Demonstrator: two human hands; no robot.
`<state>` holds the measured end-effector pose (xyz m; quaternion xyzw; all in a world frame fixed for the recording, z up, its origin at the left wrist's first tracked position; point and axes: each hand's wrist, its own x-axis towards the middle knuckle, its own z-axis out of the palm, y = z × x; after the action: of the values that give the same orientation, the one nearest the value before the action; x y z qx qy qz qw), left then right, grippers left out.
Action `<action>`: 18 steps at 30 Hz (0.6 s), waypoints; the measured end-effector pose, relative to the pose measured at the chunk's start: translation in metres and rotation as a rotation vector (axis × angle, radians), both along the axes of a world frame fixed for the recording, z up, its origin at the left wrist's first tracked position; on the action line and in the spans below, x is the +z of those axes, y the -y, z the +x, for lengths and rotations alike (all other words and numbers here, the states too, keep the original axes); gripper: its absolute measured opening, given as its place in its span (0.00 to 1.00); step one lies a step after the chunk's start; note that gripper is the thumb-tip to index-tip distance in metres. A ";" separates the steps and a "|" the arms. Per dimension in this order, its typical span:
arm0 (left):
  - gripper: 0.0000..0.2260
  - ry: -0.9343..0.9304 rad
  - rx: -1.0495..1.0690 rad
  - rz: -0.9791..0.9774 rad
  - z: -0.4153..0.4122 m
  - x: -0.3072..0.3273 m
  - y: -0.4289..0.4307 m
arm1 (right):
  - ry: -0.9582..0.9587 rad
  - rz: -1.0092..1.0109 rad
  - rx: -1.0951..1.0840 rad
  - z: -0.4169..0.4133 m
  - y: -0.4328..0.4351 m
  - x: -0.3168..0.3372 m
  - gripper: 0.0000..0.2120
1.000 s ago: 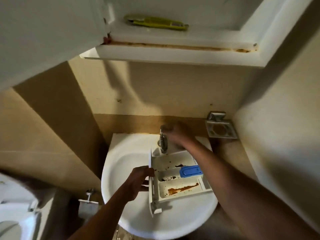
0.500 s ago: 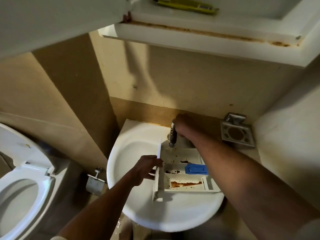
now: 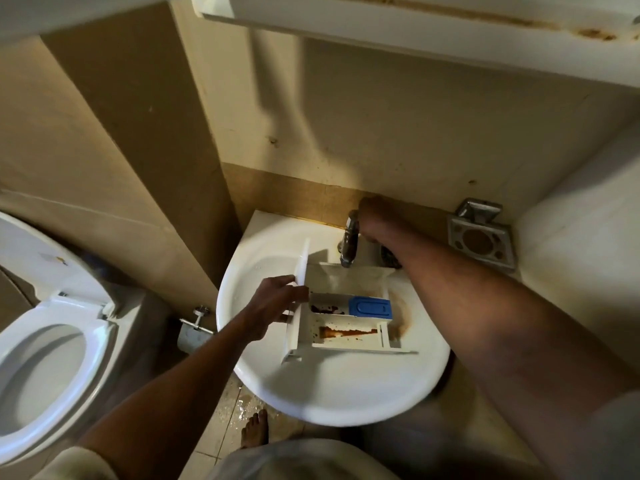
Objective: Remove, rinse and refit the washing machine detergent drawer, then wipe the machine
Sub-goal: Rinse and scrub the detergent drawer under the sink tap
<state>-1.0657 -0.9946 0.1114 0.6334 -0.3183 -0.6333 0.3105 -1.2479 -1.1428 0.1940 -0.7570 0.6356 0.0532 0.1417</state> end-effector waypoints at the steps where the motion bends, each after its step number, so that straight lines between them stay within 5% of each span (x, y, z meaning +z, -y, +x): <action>1: 0.12 -0.010 0.002 -0.011 0.004 0.000 -0.002 | 0.002 0.007 -0.003 0.000 0.001 0.000 0.13; 18: 0.15 -0.179 0.000 0.143 -0.020 -0.021 -0.010 | 0.068 0.056 -0.093 0.007 -0.010 -0.009 0.12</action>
<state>-1.0854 -0.9847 0.0908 0.5947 -0.2433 -0.7086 0.2917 -1.2407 -1.1332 0.1847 -0.7237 0.6634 0.0386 0.1864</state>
